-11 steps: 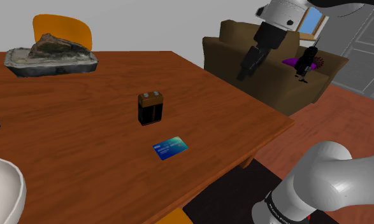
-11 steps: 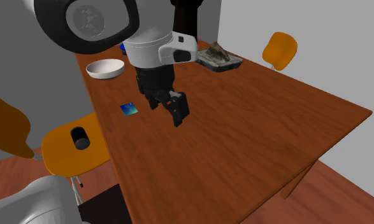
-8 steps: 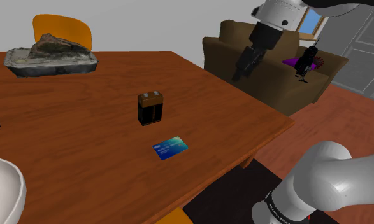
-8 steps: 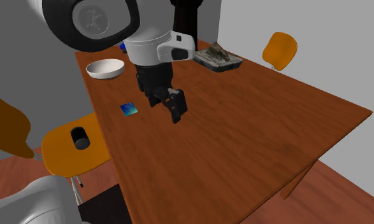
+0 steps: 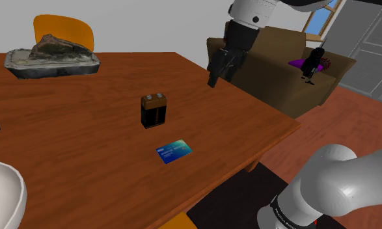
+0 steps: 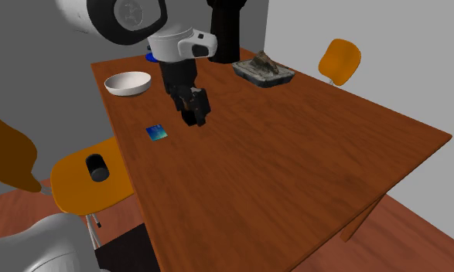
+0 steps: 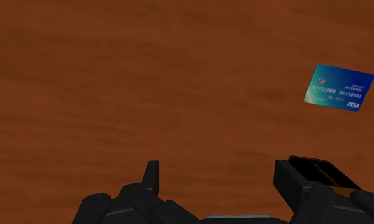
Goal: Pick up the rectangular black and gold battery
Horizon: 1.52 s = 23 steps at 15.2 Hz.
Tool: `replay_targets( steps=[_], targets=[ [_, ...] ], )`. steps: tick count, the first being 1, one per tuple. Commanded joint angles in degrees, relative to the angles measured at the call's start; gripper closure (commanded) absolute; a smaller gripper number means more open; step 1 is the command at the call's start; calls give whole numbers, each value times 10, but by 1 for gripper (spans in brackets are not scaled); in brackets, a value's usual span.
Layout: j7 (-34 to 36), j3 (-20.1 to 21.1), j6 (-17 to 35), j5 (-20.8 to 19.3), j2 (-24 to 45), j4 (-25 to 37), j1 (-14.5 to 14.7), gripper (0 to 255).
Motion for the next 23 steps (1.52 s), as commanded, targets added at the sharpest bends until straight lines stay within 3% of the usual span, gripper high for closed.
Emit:
replay_targets(
  steps=[1, 8, 14, 23],
  targets=[
    [35, 29, 10, 6, 27, 17, 0, 0],
    [162, 129, 31, -4, 146, 109, -9, 0],
    [274, 209, 35, -54, 268, 209, -15, 0],
    [274, 210, 94, -50, 263, 146, -12, 0]
  ],
)
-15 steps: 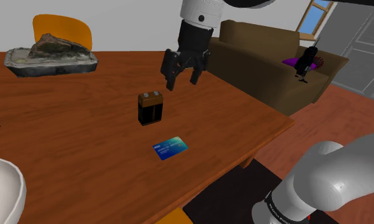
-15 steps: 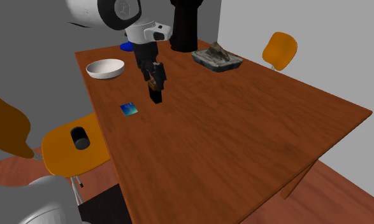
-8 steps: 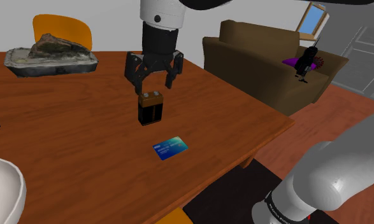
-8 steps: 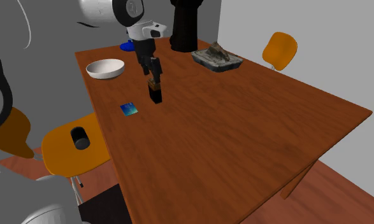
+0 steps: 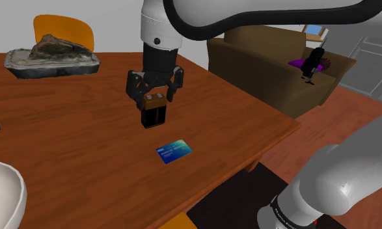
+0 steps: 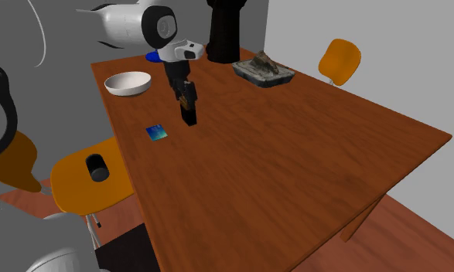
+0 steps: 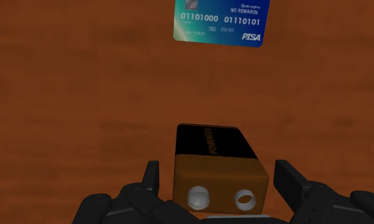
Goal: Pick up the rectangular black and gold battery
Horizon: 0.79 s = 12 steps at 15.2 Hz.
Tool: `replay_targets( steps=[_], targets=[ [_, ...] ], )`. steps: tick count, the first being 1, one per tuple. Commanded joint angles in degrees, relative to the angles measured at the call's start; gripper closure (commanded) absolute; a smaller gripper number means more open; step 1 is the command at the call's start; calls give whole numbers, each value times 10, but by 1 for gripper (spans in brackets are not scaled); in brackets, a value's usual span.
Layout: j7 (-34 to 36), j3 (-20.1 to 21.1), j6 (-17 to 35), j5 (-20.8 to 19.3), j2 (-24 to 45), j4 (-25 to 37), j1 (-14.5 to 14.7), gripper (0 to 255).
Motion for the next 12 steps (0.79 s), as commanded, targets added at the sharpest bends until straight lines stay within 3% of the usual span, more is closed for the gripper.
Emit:
replay_targets(
  steps=[1, 12],
  targets=[
    [0, 0, 3, 0, 0, -3, 0, 255],
    [0, -1, -13, -1, 0, 14, 0, 255]
  ],
)
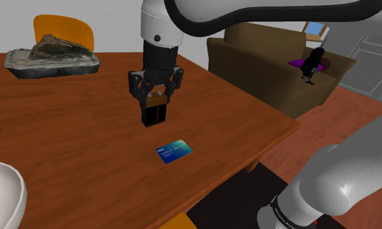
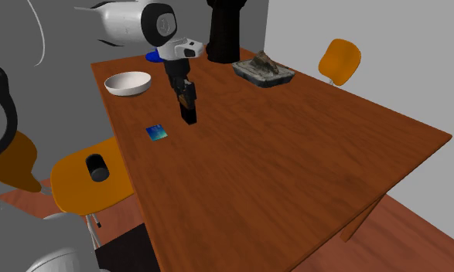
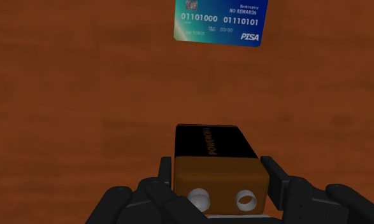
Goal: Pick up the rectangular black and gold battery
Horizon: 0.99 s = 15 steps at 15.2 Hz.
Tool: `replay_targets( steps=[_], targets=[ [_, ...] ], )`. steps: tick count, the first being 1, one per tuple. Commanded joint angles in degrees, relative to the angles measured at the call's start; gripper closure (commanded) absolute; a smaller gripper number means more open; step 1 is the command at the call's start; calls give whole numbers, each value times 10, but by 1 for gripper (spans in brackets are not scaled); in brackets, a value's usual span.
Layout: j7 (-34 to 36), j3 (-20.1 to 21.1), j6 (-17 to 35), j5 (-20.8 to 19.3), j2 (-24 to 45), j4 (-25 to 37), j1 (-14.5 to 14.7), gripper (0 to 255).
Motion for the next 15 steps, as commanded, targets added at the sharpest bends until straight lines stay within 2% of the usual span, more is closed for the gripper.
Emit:
replay_targets(
  steps=[1, 13, 15],
  targets=[
    [0, 0, -14, -1, 1, 15, 0, 255],
    [5, 1, -108, -12, 20, 125, -4, 255],
    [5, 1, -109, -12, 21, 127, -4, 255]
  ],
)
